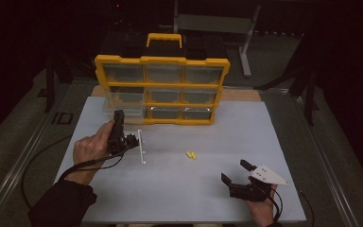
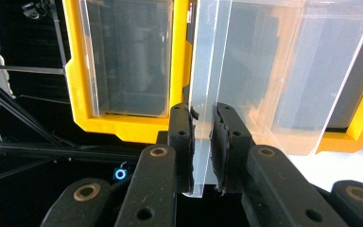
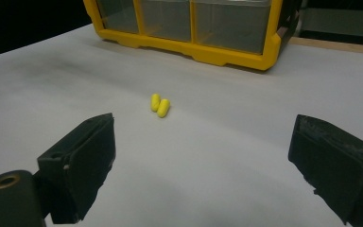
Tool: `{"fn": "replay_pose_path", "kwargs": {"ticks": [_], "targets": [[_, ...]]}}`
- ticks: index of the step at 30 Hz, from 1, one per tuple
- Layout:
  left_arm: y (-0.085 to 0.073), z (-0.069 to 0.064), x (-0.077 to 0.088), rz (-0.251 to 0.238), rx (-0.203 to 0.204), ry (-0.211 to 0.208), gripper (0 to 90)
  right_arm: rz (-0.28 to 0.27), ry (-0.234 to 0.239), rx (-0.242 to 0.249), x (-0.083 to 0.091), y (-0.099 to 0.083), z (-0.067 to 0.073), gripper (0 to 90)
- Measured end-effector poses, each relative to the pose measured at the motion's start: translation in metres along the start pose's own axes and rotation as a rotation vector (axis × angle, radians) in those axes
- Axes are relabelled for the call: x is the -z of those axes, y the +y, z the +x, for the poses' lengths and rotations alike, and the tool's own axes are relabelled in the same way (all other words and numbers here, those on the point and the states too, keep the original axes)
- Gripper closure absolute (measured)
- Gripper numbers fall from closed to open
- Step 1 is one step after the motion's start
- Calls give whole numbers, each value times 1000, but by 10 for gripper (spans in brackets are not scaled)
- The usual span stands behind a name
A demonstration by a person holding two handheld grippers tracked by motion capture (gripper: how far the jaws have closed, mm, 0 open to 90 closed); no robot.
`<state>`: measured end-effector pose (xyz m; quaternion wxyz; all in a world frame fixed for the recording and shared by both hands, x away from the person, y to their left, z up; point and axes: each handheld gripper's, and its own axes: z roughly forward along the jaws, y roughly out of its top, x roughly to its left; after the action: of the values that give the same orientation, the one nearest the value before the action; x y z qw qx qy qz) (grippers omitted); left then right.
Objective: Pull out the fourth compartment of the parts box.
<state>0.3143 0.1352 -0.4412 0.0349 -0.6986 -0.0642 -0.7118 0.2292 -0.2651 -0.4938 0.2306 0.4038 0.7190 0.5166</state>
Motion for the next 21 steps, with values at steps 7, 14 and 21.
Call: {"fn": "replay_pose_path", "kwargs": {"ticks": [7, 14, 21], "targets": [[0, 0, 0, 1, 4, -2, 784, 0, 1, -1, 0, 0, 0, 80], [2, -2, 0, -19, 3, -41, 631, 1, 1, -1, 0, 0, 0, 80], [4, -3, 3, -54, 49, -55, 425, 0, 0, -1, 0, 0, -1, 80]]}}
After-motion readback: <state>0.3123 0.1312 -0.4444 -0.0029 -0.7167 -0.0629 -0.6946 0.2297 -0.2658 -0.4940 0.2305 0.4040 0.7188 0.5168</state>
